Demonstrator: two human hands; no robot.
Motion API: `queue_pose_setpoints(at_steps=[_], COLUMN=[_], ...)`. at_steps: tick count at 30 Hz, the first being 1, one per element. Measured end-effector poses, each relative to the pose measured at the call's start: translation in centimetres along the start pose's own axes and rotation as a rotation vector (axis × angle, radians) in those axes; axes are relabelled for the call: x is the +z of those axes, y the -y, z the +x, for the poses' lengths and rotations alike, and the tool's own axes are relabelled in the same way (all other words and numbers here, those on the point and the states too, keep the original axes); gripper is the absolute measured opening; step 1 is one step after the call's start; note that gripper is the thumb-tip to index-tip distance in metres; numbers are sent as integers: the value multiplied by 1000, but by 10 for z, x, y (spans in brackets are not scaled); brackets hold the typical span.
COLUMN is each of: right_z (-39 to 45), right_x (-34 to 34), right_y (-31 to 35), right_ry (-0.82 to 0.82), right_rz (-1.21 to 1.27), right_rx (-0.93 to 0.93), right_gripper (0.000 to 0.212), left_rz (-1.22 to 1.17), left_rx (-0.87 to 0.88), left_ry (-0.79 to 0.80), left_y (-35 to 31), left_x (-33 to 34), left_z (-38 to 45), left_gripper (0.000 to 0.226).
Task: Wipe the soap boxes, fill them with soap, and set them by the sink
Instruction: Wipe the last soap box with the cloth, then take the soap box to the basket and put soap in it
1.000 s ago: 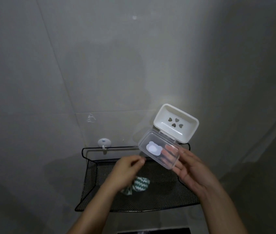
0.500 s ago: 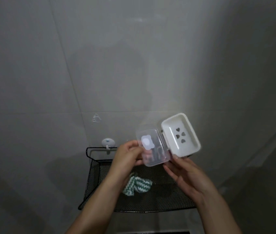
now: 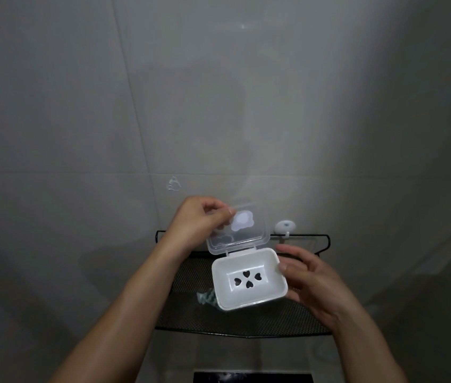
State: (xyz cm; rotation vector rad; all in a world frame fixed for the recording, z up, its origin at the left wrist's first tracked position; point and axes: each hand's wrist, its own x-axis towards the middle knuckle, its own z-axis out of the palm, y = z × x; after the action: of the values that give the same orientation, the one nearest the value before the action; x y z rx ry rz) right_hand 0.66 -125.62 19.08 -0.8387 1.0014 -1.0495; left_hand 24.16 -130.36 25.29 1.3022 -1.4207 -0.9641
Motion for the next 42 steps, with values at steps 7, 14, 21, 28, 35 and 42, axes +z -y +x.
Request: queue_pose_setpoints(at_steps=[7, 14, 21, 28, 35, 42], right_z=[3, 9, 10, 11, 34, 59], right_x=[15, 30, 55, 78, 105, 114], right_y=[3, 17, 17, 15, 11, 11], right_ry=[-34, -108, -75, 36, 177, 424], right_rz=[-1, 53, -53, -202, -335, -441], right_rx=[-98, -220, -313, -364, -351, -262], right_gripper=[47, 47, 52, 56, 57, 57], left_rz=[7, 30, -114, -112, -37, -1], left_rx=[78, 104, 171, 153, 68, -52], left_ry=[-33, -22, -40, -156, -364, -598], left_y=[3, 18, 26, 34, 40, 38], left_x=[-19, -30, -33, -53, -70, -61], left_z=[-8, -39, -60, -78, -95, -127], left_gripper=[45, 57, 60, 61, 67, 67])
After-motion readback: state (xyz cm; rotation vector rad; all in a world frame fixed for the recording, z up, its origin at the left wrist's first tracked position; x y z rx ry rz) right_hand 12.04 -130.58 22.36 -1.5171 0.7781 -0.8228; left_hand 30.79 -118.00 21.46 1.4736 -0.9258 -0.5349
